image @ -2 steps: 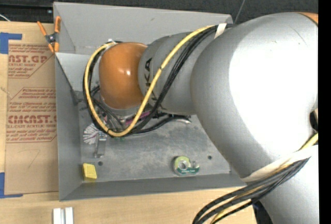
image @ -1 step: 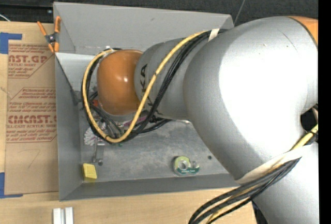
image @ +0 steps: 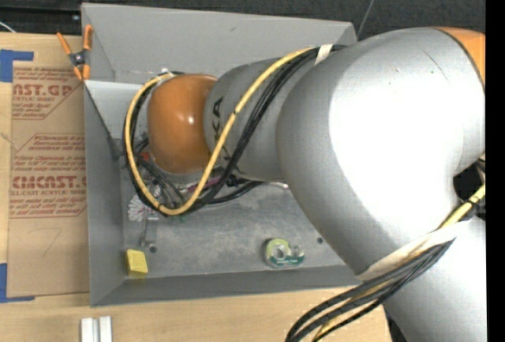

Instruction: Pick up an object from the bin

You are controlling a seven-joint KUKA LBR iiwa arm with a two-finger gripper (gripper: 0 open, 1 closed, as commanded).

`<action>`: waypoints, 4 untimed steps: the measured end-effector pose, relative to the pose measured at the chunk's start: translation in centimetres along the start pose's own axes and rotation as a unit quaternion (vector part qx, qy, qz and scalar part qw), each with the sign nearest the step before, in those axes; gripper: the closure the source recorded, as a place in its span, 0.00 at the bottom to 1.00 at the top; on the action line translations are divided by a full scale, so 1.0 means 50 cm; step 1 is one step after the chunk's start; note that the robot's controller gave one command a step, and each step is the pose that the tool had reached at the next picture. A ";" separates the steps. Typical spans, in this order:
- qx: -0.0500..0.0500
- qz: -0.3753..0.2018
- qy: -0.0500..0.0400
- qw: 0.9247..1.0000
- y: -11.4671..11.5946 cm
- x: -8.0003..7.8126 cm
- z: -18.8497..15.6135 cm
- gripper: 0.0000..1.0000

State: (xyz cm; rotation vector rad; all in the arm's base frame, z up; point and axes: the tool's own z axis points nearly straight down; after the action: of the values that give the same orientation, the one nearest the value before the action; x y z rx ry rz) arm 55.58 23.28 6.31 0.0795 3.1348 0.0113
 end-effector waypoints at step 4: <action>-0.002 -0.005 0.000 1.000 -0.131 0.003 -0.027 1.00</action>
Offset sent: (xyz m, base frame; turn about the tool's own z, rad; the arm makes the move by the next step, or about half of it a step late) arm -0.0044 -0.0660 0.0069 -0.0102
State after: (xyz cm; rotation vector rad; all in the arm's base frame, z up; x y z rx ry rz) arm 55.10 16.74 7.62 0.0638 3.1341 0.0171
